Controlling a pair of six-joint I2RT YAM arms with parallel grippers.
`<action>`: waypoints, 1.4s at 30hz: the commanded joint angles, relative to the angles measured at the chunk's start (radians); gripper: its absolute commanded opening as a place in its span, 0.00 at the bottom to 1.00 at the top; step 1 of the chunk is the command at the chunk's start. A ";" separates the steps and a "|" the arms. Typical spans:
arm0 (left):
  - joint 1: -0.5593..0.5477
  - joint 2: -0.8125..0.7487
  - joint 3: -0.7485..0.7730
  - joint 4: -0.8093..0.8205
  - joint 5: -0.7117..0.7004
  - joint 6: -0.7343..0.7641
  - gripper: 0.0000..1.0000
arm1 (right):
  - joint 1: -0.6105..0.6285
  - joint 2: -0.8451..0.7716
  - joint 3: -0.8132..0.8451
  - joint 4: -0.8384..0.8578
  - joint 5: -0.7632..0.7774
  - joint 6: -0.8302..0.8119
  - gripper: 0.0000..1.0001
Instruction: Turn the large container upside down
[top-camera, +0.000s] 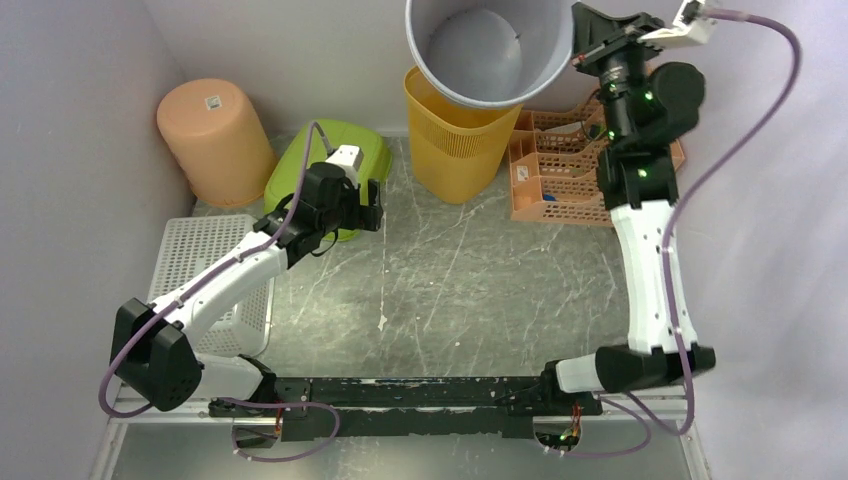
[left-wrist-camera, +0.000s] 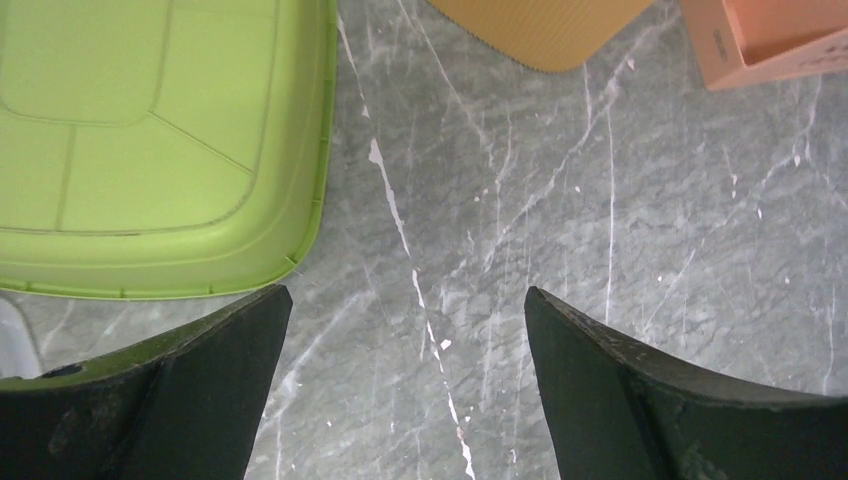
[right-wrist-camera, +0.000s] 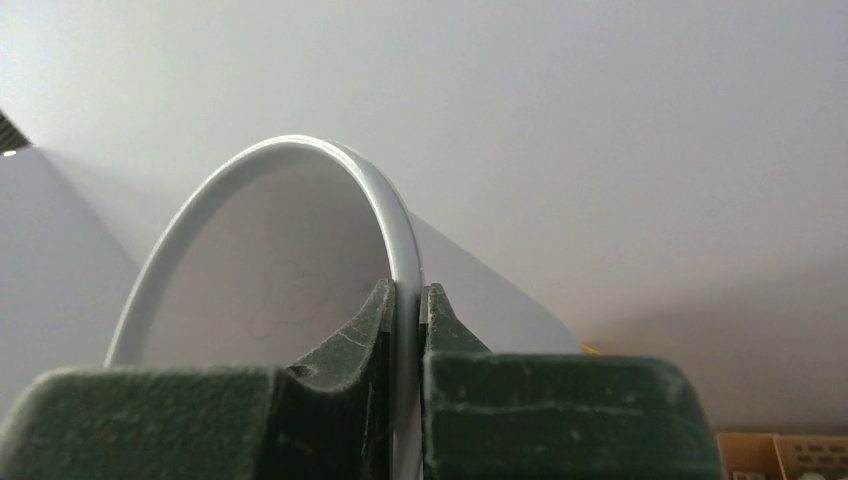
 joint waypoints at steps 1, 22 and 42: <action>-0.004 -0.026 0.116 -0.102 -0.079 0.012 1.00 | -0.001 -0.136 -0.028 -0.001 -0.032 0.009 0.00; 0.022 -0.104 0.374 -0.359 -0.327 0.018 1.00 | 0.021 -0.587 -0.662 -0.276 -0.187 0.077 0.00; 0.021 -0.125 0.339 -0.358 -0.332 0.018 1.00 | 0.026 -0.541 -0.840 -0.449 -0.208 -0.047 0.45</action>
